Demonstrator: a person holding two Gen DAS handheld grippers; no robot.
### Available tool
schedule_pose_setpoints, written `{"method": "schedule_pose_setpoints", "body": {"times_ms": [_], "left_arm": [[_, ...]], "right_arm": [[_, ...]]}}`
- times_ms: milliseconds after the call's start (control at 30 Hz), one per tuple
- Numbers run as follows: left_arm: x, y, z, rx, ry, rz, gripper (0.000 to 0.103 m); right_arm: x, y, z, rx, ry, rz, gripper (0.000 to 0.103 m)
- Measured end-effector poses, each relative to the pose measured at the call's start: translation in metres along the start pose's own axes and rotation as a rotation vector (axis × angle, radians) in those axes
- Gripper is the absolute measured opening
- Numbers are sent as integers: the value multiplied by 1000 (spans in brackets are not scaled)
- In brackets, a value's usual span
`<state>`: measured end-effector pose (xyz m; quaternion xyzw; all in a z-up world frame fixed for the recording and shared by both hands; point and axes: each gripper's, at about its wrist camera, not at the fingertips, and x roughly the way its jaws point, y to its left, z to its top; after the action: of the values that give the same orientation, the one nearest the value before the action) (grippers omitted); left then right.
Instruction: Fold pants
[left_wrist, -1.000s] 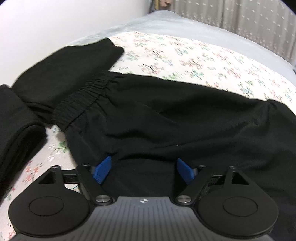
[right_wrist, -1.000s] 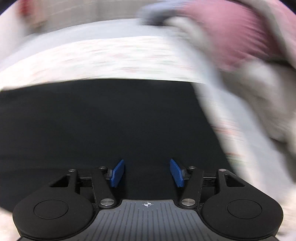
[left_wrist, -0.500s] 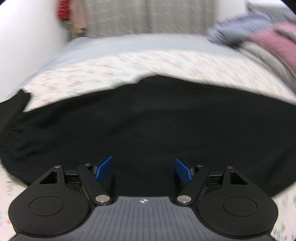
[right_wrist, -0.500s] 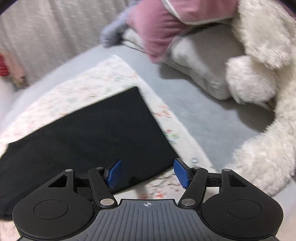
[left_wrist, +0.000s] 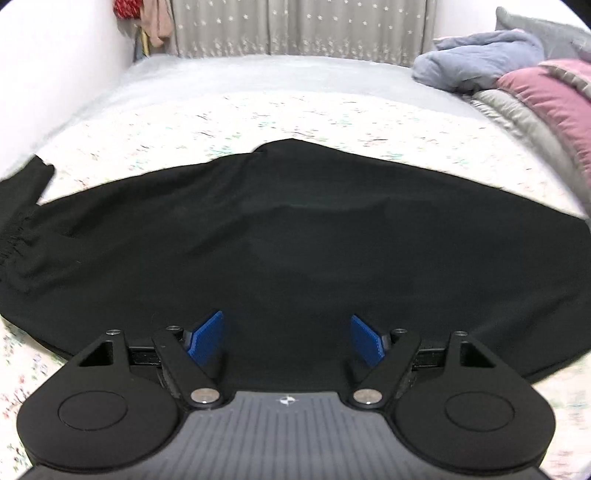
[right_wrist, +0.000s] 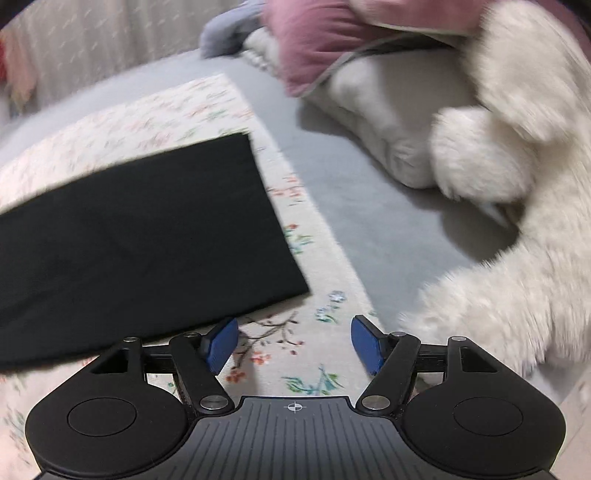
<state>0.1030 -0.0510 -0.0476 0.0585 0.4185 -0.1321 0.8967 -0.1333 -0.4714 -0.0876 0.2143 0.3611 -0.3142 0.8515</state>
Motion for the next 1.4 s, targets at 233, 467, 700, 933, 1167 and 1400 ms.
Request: {"method": "schedule_pose_setpoints", "body": {"times_ms": [233, 467, 700, 933, 1167, 1400], "left_arm": [[-14, -28, 14, 102, 33, 22, 89], [25, -23, -13, 4, 58, -38, 90], [38, -32, -18, -3, 32, -46, 94], [35, -37, -23, -2, 25, -38, 94], [29, -40, -28, 7, 29, -72, 94], [27, -50, -34, 43, 24, -77, 93]], "right_arm": [[-1, -39, 4, 264, 15, 123, 68], [9, -56, 4, 467, 32, 267, 70], [22, -57, 6, 598, 39, 359, 67], [44, -40, 14, 697, 45, 374, 62], [47, -12, 17, 665, 5, 266, 31], [46, -1, 14, 698, -16, 255, 3]]}}
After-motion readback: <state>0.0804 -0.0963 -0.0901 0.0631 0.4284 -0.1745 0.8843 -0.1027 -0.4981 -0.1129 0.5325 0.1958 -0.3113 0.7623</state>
